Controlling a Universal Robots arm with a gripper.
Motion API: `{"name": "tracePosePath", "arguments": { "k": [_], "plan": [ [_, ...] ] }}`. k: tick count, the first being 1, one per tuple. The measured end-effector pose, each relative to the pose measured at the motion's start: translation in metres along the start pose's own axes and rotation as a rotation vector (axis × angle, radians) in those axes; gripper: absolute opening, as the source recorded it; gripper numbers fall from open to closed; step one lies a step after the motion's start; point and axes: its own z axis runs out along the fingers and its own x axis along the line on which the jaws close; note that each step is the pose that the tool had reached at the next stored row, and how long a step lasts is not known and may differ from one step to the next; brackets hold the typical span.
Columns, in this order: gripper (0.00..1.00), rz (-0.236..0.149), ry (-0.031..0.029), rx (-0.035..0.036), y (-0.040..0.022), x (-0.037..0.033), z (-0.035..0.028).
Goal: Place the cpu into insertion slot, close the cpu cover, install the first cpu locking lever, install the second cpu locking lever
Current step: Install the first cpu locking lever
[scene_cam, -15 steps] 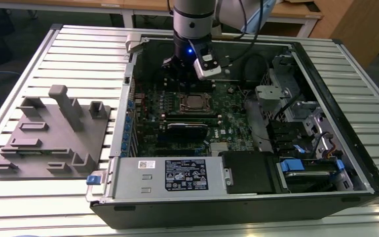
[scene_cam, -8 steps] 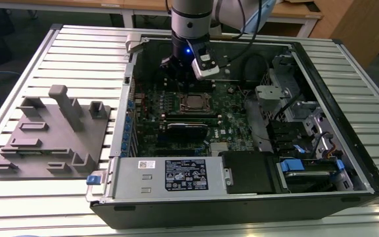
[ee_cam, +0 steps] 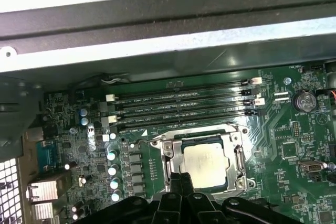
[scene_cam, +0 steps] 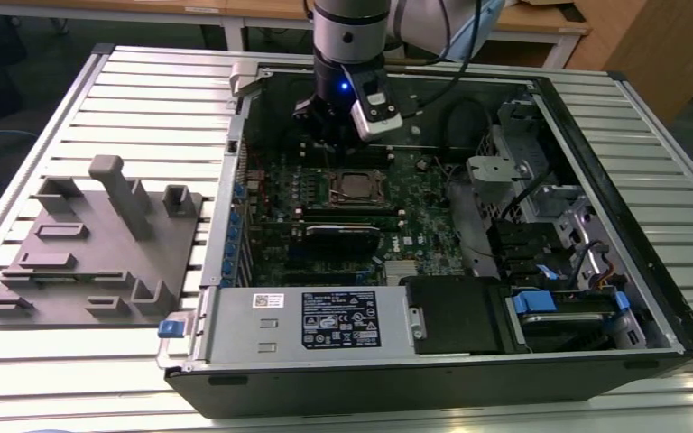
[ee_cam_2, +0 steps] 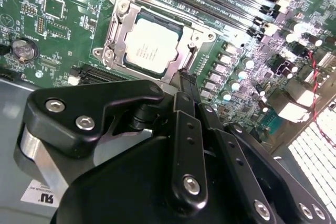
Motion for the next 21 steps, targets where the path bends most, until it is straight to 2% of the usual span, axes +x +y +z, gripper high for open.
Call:
{"name": "tracePosePath", "arguments": {
  "k": [11,14,16,21],
  "plan": [
    [0.1,0.0,0.0,-0.0001,0.0,0.0003,-0.0002],
    [0.1,0.0,0.0005,-0.0025,-0.0001,0.0003,-0.0003],
    [0.1,0.0,0.0009,-0.0071,-0.0001,0.0003,-0.0002],
    [0.1,0.0,0.0011,-0.0082,-0.0001,0.0003,-0.0002]
  ]
}}
